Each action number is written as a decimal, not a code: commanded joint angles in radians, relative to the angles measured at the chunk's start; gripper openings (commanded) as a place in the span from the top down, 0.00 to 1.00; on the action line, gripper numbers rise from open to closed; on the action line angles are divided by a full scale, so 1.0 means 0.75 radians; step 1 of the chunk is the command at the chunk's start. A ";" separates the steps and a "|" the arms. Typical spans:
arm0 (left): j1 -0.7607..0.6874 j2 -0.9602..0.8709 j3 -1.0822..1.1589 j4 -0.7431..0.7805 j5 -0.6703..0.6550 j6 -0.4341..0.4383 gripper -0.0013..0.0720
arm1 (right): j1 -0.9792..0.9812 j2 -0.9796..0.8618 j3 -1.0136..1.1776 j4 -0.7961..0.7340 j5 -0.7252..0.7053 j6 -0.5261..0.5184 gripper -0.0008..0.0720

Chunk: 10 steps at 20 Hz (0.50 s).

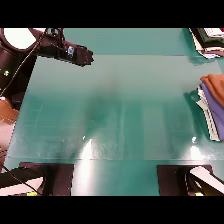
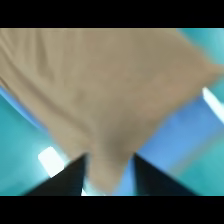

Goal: Fold the shirts.

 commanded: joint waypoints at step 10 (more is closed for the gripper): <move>0.000 0.000 0.001 0.002 -0.015 0.001 0.95 | 0.264 0.076 0.081 0.381 -0.118 0.107 0.14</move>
